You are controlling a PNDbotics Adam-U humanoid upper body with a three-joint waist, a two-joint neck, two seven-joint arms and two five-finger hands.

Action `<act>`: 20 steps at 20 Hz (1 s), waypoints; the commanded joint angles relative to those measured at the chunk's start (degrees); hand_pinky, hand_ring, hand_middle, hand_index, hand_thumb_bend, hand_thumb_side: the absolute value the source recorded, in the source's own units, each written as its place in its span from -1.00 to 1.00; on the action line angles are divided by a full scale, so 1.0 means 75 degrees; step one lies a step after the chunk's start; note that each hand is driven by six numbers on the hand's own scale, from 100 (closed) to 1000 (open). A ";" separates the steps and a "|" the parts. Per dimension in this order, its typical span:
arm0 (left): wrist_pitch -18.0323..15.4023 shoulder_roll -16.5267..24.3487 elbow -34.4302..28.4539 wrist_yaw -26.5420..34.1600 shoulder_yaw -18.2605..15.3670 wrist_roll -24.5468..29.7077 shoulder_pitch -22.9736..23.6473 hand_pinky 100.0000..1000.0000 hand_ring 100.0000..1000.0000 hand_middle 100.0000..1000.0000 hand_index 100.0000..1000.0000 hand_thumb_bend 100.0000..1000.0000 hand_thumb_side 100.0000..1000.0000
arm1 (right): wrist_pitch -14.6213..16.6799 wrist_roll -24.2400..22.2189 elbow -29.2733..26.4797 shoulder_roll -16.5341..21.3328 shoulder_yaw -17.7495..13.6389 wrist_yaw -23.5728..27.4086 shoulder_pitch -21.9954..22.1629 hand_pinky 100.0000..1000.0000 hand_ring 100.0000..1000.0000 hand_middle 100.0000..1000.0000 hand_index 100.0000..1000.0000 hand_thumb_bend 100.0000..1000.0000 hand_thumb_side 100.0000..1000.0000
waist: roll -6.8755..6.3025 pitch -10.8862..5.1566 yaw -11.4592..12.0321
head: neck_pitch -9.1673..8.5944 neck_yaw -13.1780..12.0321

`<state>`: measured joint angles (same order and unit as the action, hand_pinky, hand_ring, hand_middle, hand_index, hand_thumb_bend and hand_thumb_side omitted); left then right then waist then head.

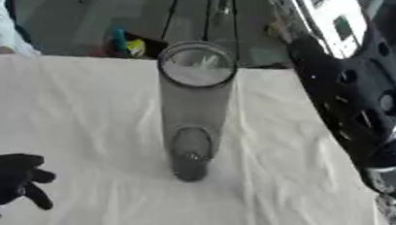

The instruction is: Arrange flowers into the vase.

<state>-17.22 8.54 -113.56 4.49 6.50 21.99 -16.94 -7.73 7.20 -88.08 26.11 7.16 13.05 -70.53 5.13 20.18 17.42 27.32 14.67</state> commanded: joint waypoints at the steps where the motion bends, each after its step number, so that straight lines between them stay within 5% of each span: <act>1: 0.0026 0.0121 -0.0137 0.0016 0.0029 -0.0003 0.0001 -0.16 0.32 0.42 0.42 -1.00 1.00 | -0.0218 0.0099 -0.0128 0.0014 -0.0011 0.0118 -0.0247 -1.00 -0.96 -1.00 -1.00 -1.00 -0.02 | 0.0059 -0.0275 -0.0026 | 0.0078 -0.0050; 20: 0.0120 0.0122 -0.0137 0.0041 0.0026 0.0007 0.0045 -0.15 0.32 0.42 0.42 -1.00 1.00 | -0.1334 0.0534 -0.0579 -0.0244 0.0043 0.0645 -0.0274 -1.00 -0.98 -1.00 -1.00 -1.00 0.00 | 0.0033 -0.0450 -0.0121 | 0.0241 -0.0178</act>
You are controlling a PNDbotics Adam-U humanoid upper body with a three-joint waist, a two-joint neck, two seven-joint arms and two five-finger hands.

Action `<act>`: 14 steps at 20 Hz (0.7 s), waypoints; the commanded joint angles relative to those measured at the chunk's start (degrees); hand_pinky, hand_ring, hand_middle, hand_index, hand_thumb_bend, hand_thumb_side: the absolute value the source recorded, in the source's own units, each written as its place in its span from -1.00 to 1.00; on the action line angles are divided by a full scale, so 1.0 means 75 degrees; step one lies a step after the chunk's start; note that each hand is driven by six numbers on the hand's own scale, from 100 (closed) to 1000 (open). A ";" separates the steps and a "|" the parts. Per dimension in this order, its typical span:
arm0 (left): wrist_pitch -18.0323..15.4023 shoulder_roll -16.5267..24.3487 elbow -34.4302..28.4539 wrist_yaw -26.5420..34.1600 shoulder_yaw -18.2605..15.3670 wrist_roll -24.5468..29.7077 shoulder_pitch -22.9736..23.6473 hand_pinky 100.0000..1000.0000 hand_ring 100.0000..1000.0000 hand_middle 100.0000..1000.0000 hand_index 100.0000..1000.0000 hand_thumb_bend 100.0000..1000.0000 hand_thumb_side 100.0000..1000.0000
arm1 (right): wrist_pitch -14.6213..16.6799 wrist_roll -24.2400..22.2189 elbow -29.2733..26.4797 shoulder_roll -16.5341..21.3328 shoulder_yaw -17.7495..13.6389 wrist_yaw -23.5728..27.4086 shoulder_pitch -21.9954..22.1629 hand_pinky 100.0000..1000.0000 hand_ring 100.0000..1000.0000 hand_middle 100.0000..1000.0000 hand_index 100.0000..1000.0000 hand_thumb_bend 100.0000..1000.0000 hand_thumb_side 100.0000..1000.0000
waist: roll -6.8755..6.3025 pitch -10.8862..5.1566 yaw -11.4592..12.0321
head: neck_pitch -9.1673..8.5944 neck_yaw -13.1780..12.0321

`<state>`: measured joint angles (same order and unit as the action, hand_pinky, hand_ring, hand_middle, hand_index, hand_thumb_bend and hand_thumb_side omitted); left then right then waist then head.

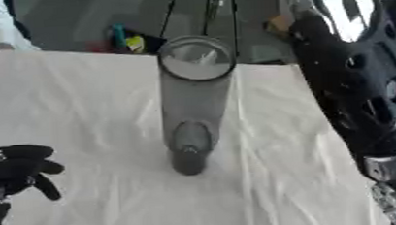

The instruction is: Arrange flowers into the vase.

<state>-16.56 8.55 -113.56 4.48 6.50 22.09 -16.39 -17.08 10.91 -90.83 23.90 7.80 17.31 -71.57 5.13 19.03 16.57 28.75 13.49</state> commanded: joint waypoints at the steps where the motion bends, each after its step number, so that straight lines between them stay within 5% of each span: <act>1: 0.0037 0.0118 -0.0137 0.0042 0.0031 -0.0001 -0.0029 -0.15 0.32 0.42 0.42 -1.00 1.00 | -0.0104 0.0058 -0.0242 0.0026 -0.0050 0.0094 -0.0129 -1.00 -0.98 -1.00 -1.00 -1.00 0.00 | 0.0035 -0.0297 -0.0008 | 0.0050 -0.0015; 14: 0.0052 0.0077 -0.0137 0.0014 0.0037 0.0039 -0.0073 -0.15 0.33 0.42 0.42 -1.00 1.00 | -0.0048 0.0138 -0.0300 -0.0173 -0.0083 0.0023 0.0054 -1.00 -0.99 -1.00 -1.00 -1.00 0.02 | 0.0116 -0.0188 0.0158 | -0.0015 0.0004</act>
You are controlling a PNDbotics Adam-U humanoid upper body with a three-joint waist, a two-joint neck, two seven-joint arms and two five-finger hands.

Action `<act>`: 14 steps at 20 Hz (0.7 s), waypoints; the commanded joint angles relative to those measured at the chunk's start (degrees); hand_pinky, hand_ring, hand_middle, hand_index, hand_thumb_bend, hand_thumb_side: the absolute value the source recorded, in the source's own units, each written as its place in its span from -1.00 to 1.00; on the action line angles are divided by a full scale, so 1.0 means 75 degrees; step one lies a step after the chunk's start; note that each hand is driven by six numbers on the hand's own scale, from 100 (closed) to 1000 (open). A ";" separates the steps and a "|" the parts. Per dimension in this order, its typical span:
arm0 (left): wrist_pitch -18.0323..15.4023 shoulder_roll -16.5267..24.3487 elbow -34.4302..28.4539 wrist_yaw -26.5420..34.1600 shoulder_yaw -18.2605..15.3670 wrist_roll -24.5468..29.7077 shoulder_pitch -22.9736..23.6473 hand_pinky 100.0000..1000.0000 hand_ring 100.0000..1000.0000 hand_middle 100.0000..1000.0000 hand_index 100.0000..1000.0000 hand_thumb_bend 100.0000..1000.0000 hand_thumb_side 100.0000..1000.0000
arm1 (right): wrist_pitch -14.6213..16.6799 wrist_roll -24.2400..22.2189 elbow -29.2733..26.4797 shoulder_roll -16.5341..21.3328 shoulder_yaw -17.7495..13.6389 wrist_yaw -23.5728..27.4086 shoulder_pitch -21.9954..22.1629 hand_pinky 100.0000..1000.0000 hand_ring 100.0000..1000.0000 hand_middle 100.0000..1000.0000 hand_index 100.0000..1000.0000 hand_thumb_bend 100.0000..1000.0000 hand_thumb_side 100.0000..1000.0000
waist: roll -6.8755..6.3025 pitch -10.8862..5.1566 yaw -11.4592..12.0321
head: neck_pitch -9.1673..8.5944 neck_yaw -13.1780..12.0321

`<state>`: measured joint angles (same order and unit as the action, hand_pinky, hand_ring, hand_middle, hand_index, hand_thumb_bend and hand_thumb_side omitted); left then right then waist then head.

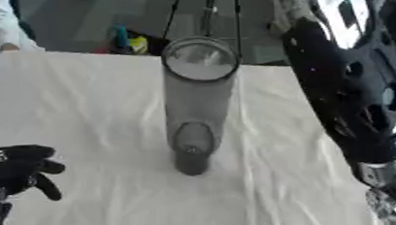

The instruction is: Arrange flowers into the vase.

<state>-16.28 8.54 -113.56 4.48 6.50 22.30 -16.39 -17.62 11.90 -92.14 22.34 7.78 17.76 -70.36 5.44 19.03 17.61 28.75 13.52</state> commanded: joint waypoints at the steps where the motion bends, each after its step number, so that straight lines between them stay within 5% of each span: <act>1: 0.0015 0.0074 -0.0137 0.0007 0.0037 0.0012 -0.0076 -0.15 0.33 0.42 0.42 -1.00 1.00 | 0.0029 -0.0002 -0.0113 0.0025 -0.0086 -0.0050 -0.0092 -1.00 -0.99 -1.00 -1.00 -1.00 0.03 | 0.0084 -0.0175 0.0032 | -0.0017 -0.0002; 14: 0.0017 0.0035 -0.0137 -0.0084 0.0043 0.0048 -0.0103 -0.16 0.34 0.43 0.41 -1.00 1.00 | -0.0014 -0.0207 0.0013 -0.0022 -0.0155 -0.0153 0.0056 -1.00 -0.99 -1.00 -1.00 -1.00 0.06 | 0.0149 0.0001 0.0097 | -0.0103 -0.0022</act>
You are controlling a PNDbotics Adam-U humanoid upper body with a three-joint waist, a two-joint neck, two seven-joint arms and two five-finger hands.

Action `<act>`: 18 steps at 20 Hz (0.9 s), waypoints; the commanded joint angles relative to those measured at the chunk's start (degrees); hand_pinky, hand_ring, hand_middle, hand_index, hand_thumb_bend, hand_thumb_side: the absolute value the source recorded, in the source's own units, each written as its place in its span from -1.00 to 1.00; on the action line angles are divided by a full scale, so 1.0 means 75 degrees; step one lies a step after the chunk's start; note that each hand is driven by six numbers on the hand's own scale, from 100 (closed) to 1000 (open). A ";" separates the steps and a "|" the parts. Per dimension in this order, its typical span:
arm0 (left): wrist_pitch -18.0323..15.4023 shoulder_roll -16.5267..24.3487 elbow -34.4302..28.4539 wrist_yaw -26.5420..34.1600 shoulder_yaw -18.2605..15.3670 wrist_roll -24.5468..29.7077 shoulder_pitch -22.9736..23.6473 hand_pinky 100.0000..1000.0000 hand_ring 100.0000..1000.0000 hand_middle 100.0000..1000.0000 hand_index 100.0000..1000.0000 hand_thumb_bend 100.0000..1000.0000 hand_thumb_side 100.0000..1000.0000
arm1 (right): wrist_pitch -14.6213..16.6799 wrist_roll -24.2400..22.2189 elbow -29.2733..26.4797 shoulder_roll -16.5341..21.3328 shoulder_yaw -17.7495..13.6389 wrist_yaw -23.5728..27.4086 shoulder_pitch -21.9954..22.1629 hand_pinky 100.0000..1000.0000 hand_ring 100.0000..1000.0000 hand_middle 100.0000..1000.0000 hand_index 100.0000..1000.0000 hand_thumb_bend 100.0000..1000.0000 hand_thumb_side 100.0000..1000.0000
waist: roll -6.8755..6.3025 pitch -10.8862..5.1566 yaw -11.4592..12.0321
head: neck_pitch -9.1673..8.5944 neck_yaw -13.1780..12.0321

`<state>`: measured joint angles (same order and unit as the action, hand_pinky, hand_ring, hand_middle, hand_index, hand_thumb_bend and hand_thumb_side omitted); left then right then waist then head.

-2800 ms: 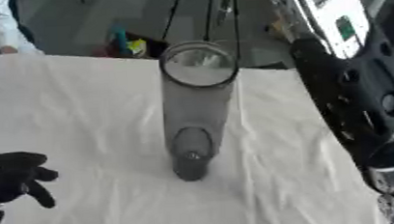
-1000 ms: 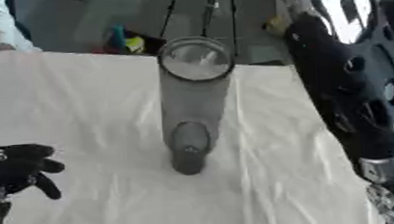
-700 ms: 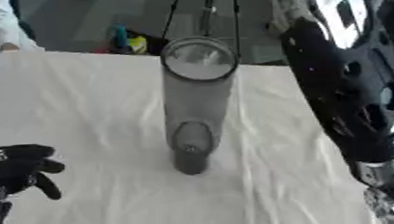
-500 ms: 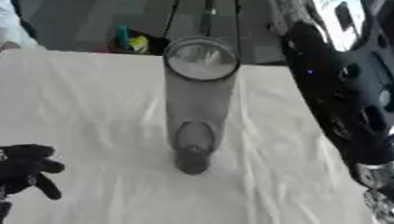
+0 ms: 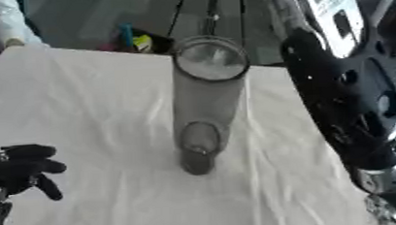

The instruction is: Arrange flowers into the vase.

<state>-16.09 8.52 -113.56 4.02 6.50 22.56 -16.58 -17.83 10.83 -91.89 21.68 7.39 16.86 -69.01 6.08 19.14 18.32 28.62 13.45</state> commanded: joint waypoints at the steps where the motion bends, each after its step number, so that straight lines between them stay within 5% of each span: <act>1: -0.0009 0.0036 -0.0137 -0.0027 0.0043 0.0016 -0.0079 -0.16 0.34 0.43 0.41 -1.00 1.00 | 0.0013 -0.0089 -0.0005 0.0064 -0.0107 -0.0037 -0.0118 -1.00 -0.99 -1.00 -1.00 -1.00 0.06 | 0.0064 -0.0008 0.0002 | -0.0083 -0.0014; 10: 0.0024 0.0069 -0.0137 -0.0035 0.0045 0.0029 -0.0028 -0.15 0.34 0.43 0.41 -1.00 1.00 | 0.0376 0.0043 0.0042 0.0461 -0.0121 0.0067 -0.0437 -1.00 -0.98 -1.00 -1.00 -1.00 0.01 | 0.0083 -0.0103 -0.0124 | -0.0087 -0.0032; 18: 0.0058 0.0121 -0.0137 0.0011 0.0027 0.0008 0.0038 -0.15 0.34 0.43 0.41 -1.00 1.00 | 0.0197 0.0222 0.0053 0.0386 -0.0098 0.0361 -0.0480 -1.00 -0.99 -1.00 -1.00 -1.00 0.02 | 0.0041 -0.0298 -0.0244 | 0.0026 -0.0093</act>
<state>-15.84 8.54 -113.56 3.96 6.50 22.66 -16.10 -16.23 12.23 -91.14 23.56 7.09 18.85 -71.11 6.14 19.15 16.49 28.69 12.95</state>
